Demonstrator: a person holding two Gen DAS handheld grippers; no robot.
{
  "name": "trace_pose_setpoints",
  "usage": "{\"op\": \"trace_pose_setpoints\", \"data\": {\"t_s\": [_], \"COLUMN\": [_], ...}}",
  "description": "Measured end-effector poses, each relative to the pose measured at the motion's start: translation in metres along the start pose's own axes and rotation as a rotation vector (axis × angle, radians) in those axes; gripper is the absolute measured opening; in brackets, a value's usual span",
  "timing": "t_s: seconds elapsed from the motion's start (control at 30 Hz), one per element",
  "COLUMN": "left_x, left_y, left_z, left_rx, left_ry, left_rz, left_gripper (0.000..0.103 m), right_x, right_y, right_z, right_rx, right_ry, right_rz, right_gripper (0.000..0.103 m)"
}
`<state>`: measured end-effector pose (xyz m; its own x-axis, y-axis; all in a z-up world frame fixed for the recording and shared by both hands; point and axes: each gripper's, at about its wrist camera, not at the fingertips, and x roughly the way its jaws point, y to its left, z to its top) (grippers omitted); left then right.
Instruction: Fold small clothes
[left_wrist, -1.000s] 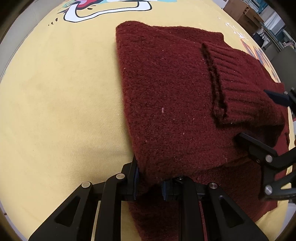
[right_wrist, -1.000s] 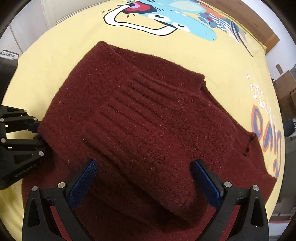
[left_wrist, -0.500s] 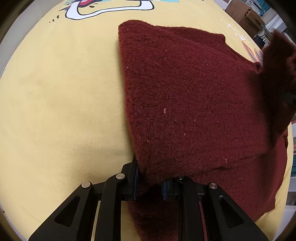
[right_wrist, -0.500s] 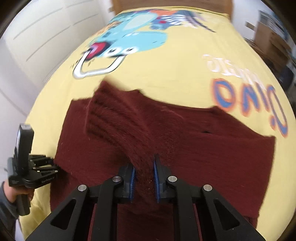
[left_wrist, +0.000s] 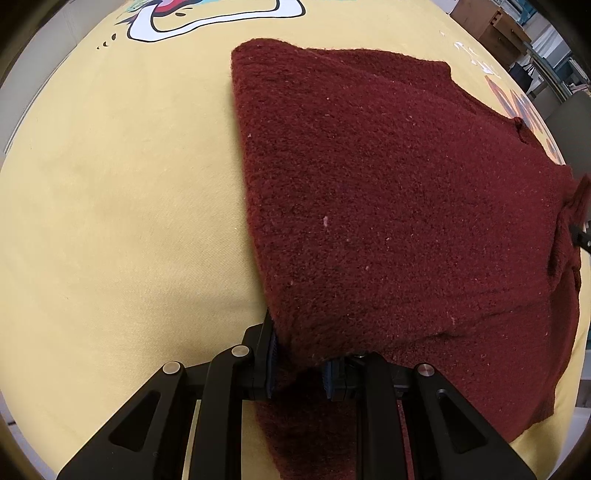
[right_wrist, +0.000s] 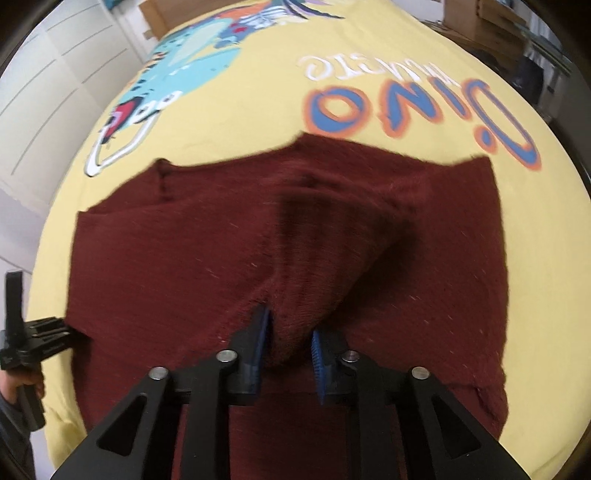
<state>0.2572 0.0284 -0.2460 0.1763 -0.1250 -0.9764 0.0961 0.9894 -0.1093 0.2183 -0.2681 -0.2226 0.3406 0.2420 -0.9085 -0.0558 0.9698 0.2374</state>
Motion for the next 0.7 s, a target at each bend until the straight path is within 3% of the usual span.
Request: {"op": "trace_pose_setpoints", "data": {"t_s": [0.03,0.1,0.13,0.37,0.5,0.7], "left_x": [0.000,0.000,0.000,0.002,0.001,0.001], "left_y": [0.000,0.001,0.000,-0.004,-0.005,-0.006], "left_z": [0.000,0.000,0.000,0.003,0.003,0.004], "left_rx": [0.000,0.000,0.001,0.014,0.012,0.012], "left_ry": [-0.001,-0.001,-0.001,-0.001,-0.004,-0.005], "left_rz": [0.000,0.000,0.000,0.015,0.015,0.017], "left_gripper": [0.017,0.017,0.017,0.017,0.017,0.017], "right_x": [0.001,-0.001,-0.004,-0.039,-0.047,0.001], "right_y": [-0.004,-0.011,-0.016,-0.039,-0.047,-0.052], "right_z": [-0.003,-0.007,-0.009,0.001,0.023,0.033], "right_rx": [0.003,0.005,0.014,0.133,0.152,0.139], "right_ry": [0.008,0.015,0.017,-0.031,-0.053,0.093], "right_rz": [-0.022,-0.055,-0.065,-0.014,-0.053,-0.108], "right_gripper": [0.038,0.058,0.060,0.073,0.079,0.079]}}
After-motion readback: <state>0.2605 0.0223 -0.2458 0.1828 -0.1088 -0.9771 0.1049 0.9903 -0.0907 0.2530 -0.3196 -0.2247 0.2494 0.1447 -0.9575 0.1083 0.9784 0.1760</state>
